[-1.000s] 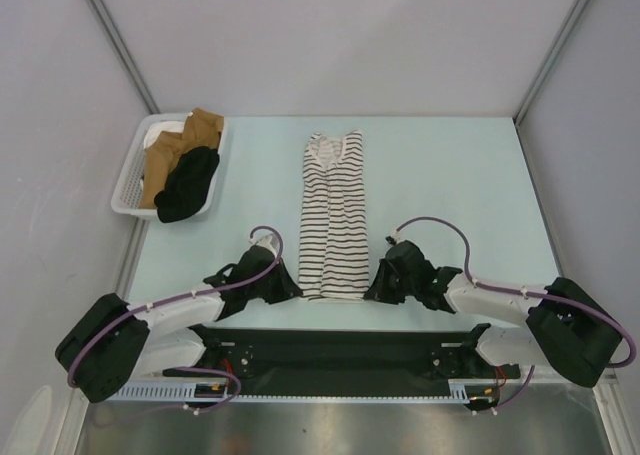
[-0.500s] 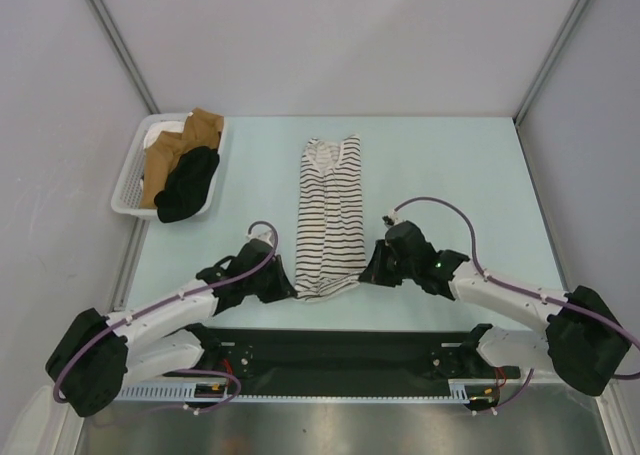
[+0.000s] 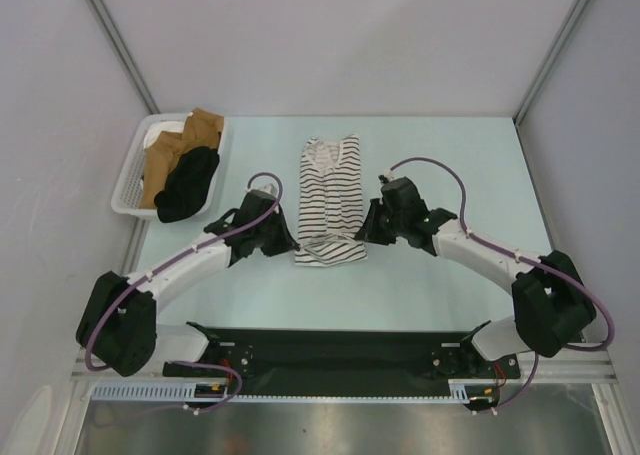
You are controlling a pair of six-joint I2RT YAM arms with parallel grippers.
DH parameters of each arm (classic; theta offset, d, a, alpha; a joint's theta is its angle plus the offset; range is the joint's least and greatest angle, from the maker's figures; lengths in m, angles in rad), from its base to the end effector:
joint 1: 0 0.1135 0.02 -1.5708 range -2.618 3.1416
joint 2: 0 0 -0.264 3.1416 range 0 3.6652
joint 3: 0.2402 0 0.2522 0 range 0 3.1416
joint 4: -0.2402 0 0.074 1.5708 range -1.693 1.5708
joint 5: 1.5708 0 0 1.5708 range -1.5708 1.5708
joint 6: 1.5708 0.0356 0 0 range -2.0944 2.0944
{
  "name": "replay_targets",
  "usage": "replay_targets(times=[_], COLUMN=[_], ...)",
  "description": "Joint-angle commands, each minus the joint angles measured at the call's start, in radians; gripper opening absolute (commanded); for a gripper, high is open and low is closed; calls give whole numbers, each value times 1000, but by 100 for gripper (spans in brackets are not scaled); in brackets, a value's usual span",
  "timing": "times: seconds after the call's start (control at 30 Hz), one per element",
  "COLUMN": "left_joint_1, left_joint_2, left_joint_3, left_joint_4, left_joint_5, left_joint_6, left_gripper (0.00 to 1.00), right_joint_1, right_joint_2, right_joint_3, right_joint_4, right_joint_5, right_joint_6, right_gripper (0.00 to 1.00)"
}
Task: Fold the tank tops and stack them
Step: Fold the tank top
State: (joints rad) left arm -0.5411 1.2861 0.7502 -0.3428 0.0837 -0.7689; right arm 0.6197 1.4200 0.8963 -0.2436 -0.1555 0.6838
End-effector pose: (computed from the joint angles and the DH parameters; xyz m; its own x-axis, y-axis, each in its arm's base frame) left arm 0.2187 -0.1349 0.2091 -0.8630 -0.2898 -0.4139 -0.0571 0.8699 -0.4900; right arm 0.2419 0.1793 0.2282 -0.8579 0.1546 -0.4900 -0.1581 0.8279 0.5381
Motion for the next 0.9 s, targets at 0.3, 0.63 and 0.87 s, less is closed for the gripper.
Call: replay_targets(times=[0.3, 0.63, 0.87], left_joint_1=[124, 161, 187], left_joint_2=[245, 438, 499], left_joint_3=[288, 500, 549], left_joint_4=[-10, -48, -47], left_joint_5=[18, 19, 28], left_joint_6=[111, 154, 155], left_gripper=[0, 0, 0], right_joint_1=[-136, -193, -210], right_joint_2=[191, 358, 457], right_joint_3=[286, 452, 533], right_joint_4=[-25, -34, -33], right_joint_5=[-58, -108, -125], right_joint_6=[-122, -159, -165], right_gripper=[0, 0, 0])
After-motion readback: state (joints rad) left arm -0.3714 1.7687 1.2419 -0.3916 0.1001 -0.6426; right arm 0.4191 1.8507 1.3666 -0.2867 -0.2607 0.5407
